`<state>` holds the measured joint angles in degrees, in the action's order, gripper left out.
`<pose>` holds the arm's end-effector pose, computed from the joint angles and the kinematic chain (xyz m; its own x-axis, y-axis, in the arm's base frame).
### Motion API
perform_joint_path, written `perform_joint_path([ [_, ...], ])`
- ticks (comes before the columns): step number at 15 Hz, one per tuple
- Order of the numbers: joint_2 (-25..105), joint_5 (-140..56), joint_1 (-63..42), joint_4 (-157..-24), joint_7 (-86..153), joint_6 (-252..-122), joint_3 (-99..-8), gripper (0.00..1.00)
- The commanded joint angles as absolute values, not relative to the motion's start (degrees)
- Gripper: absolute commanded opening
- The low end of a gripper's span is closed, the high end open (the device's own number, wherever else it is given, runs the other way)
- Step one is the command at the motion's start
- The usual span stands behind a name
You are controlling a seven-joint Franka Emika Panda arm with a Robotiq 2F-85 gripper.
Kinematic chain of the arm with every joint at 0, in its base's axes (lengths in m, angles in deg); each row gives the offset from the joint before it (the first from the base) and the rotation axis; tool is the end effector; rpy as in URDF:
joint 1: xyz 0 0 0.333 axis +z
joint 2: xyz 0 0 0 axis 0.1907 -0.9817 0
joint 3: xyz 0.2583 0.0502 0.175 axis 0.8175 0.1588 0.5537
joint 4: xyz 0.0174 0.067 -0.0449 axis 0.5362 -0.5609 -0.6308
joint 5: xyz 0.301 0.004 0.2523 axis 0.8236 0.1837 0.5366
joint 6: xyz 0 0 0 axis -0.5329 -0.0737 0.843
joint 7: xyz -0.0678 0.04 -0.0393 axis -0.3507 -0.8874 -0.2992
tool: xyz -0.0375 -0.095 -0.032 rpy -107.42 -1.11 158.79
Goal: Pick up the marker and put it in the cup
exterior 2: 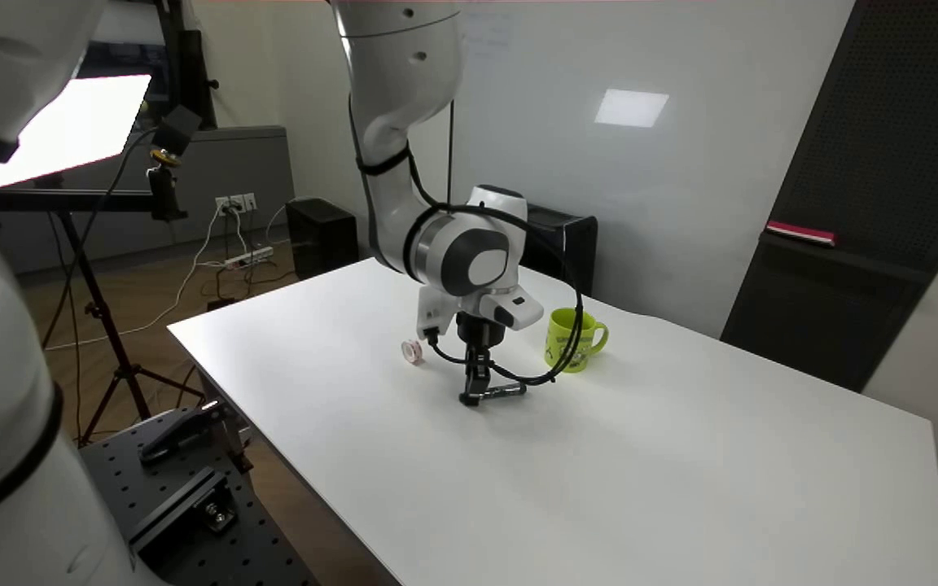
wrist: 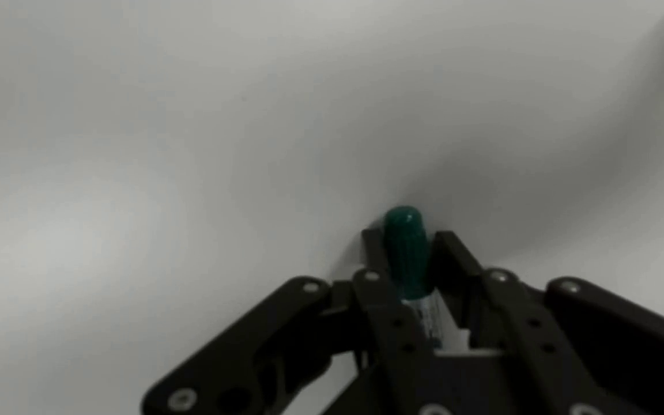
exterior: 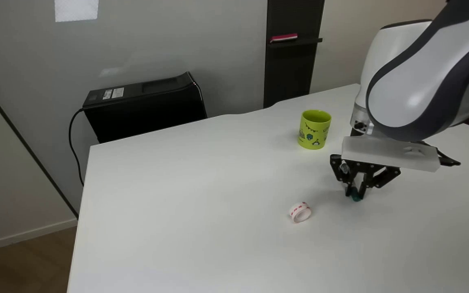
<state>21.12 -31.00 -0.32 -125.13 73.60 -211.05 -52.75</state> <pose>0.5244 0.0572 0.0918 0.7135 -0.6992 -0.0456 -0.6984 -0.7149 0.0331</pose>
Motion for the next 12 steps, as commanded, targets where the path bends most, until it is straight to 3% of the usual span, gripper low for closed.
perform_joint_path([
  [1, 24.3, -31.0, 1.2, -127.0, 73.9, -209.8, -54.8, 0.0],
  [12, 39.4, -28.5, -2.3, -131.0, 72.1, -198.3, -52.4, 0.03],
])
